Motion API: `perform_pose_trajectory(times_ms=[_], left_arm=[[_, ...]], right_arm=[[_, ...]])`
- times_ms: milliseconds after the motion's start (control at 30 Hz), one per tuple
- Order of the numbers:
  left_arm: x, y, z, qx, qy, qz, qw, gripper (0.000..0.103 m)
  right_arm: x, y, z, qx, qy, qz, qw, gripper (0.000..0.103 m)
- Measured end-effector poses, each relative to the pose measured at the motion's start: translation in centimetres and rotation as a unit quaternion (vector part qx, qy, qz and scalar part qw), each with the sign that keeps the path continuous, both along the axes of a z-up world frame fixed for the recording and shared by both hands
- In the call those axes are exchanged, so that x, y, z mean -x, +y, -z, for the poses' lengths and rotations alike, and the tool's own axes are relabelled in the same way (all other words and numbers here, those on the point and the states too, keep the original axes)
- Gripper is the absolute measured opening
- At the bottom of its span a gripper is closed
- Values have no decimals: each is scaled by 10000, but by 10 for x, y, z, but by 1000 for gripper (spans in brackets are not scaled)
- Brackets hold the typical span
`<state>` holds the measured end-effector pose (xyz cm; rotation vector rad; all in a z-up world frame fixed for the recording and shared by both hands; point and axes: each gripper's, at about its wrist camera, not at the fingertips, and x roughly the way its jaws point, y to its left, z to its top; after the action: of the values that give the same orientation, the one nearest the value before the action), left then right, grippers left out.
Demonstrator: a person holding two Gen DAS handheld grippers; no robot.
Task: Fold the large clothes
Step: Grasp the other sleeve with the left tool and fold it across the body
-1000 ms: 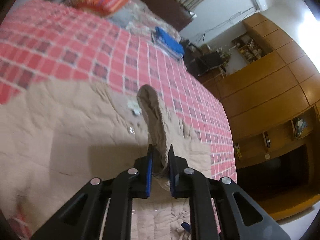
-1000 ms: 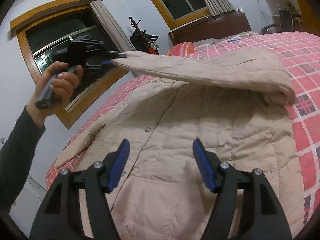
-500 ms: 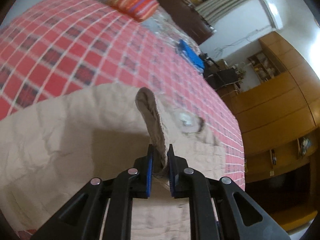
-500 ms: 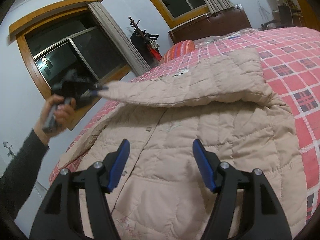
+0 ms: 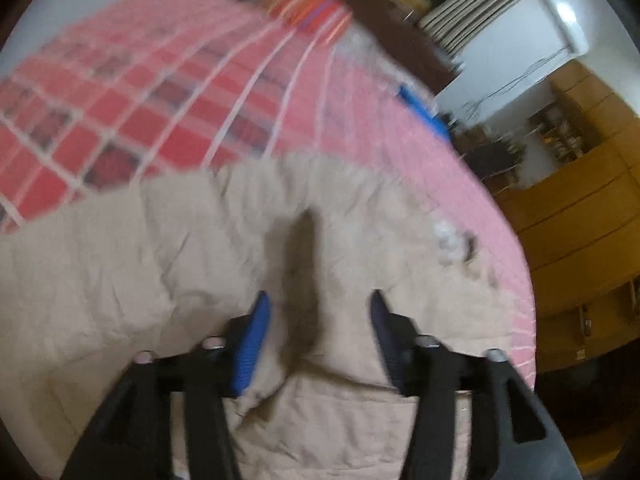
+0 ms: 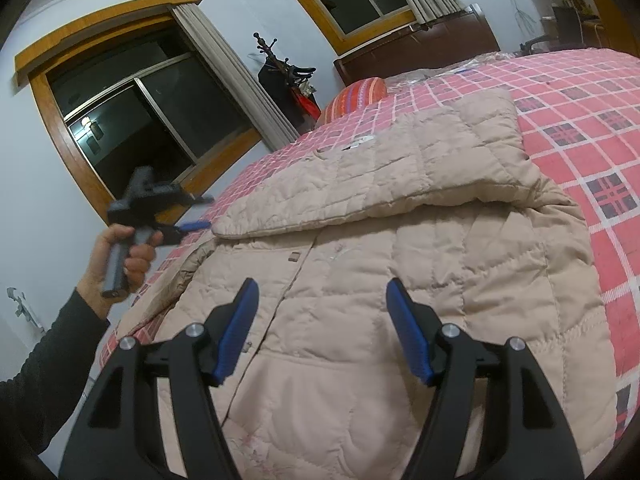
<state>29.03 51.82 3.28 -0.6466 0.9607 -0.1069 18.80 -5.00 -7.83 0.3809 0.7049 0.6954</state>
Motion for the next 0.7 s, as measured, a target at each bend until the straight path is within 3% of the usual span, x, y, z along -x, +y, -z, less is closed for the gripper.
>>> perform_pose_trajectory(times_ms=[100, 167, 267, 400, 467, 533, 633, 700], left_arm=[[-7, -24, -3, 95, -49, 321, 9994, 59], [-16, -32, 9, 82, 23, 426, 9991, 61], [-26, -36, 34, 31, 322, 359, 9988, 61], [-13, -27, 37, 251, 242, 316, 9989, 59], [13, -13, 20, 536, -76, 307, 9981, 62], [50, 9, 4, 702, -424, 160, 9965, 81], [130, 61, -4, 485, -668, -423, 9957, 89], [180, 102, 1, 322, -512, -938, 9937, 90]], right_arm=[[1, 0, -1, -13, -24, 1, 10000, 67], [1, -1, -1, -24, -13, 21, 10000, 67], [0, -2, 0, -47, 19, 47, 10000, 68], [0, -2, 0, -34, 39, 24, 10000, 70], [1, 0, -3, 25, -6, 12, 10000, 72], [4, 1, -8, 17, -63, -28, 10000, 74], [12, 8, -16, -24, -226, -193, 9996, 79], [15, 13, -19, -4, -284, -269, 9992, 79]])
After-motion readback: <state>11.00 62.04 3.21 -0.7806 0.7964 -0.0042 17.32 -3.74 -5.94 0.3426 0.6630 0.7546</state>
